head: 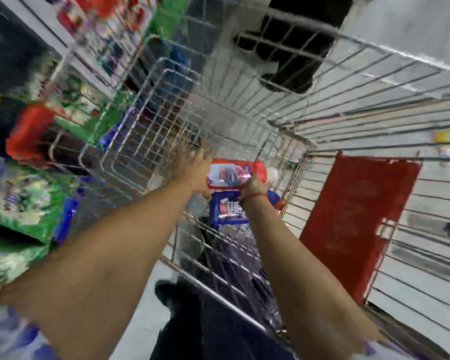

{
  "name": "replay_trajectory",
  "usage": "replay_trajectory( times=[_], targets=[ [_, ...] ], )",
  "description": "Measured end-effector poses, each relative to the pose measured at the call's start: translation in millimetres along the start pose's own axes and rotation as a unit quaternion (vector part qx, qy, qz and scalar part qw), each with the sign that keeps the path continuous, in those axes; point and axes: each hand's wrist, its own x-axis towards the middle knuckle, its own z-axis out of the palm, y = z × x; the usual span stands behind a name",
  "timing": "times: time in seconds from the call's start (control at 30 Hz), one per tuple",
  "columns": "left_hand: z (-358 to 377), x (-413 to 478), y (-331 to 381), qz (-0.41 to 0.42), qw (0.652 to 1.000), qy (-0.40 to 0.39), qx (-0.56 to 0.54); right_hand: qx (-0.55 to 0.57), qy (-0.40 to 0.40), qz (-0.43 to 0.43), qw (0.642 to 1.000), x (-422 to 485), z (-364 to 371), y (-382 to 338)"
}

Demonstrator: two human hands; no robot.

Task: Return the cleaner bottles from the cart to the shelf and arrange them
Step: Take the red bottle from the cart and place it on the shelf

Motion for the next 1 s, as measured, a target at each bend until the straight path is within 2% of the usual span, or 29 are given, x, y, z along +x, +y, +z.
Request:
replay_trajectory(
  times=[0.1,0.2,0.27,0.4,0.47,0.63,0.7,0.83,0.9,1.0],
  targets=[
    [25,13,3,-0.002,0.999,0.007,0.043,0.024,-0.048,0.008,0.999,22,8,4],
    [34,28,2,-0.003,0.998,0.034,0.059,0.081,-0.017,0.022,0.996,37,15,1],
    [37,35,0,-0.004,0.999,0.03,0.023,0.124,-0.014,0.007,0.992,50,23,-1],
    [31,33,-1,-0.018,0.998,0.015,-0.058,0.161,-0.059,-0.005,0.985,48,18,-1],
    [18,25,-2,-0.021,0.997,0.014,-0.072,0.165,-0.08,-0.008,0.983,38,15,-6],
    [-24,-11,-5,-0.055,0.987,0.028,-0.149,0.137,-0.174,-0.091,0.971,-7,14,-25],
    [-39,-33,-5,-0.075,0.979,0.045,-0.184,0.128,-0.187,-0.122,0.966,-27,17,-41],
    [-66,-86,-9,-0.089,0.943,0.114,-0.3,0.094,-0.228,-0.189,0.95,-85,27,-67],
    [-78,-115,-15,-0.056,0.905,0.17,-0.387,0.082,-0.245,-0.236,0.937,-123,35,-77],
    [-93,-163,-23,-0.039,0.851,0.214,-0.478,0.1,-0.306,-0.303,0.897,-185,50,-86]
  ],
)
